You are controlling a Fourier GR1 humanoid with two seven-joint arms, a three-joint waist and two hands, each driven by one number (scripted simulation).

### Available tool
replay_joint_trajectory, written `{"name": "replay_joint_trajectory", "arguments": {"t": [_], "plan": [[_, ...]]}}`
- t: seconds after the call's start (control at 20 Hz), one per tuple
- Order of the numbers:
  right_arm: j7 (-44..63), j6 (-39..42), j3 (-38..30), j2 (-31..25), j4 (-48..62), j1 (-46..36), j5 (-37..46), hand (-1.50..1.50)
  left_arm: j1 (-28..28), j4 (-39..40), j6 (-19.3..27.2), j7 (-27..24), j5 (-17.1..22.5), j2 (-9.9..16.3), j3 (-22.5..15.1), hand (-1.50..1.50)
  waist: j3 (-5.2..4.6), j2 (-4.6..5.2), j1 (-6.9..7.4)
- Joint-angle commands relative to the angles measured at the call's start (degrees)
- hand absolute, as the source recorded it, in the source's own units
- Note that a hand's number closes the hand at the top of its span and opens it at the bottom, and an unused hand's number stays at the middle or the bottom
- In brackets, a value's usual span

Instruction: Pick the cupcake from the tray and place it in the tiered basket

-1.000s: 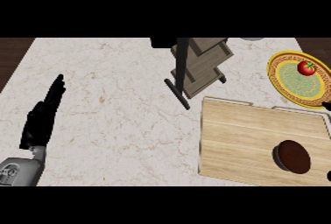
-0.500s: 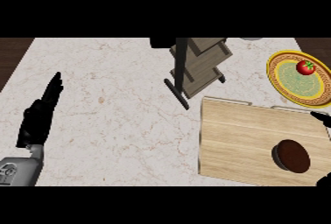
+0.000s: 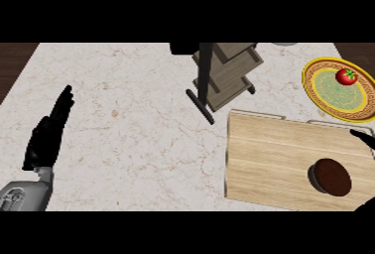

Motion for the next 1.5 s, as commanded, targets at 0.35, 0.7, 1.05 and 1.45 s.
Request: {"name": "replay_joint_trajectory", "arguments": {"t": [0.35, 0.7, 1.05, 1.45], "plan": [[4.3, 3.4, -0.2, 9.6, -4.1, 3.0, 7.7, -1.5, -1.1, 1.3, -4.0, -0.3, -1.3, -0.8, 4.4, 0.0, 0.0, 0.02, -0.12], [-0.3, 5.9, -2.5, 12.2, -0.3, 2.3, 12.0, -1.5, 0.4, -2.5, -6.0, 1.5, -2.4, -2.0, 5.1, 0.0, 0.01, -0.01, -0.03], [-3.3, 8.3, -4.1, 14.7, 9.4, -5.1, 14.4, -1.5, -2.0, 1.7, -5.5, -0.7, -4.4, -3.2, 7.3, 0.0, 0.01, 0.05, 0.09], [-9.4, 4.5, -1.0, 19.5, 13.7, -2.0, 21.0, -1.5, -0.4, -1.8, -5.9, 1.4, -6.7, -6.1, 5.5, 0.0, 0.02, 0.04, 0.04]]}}
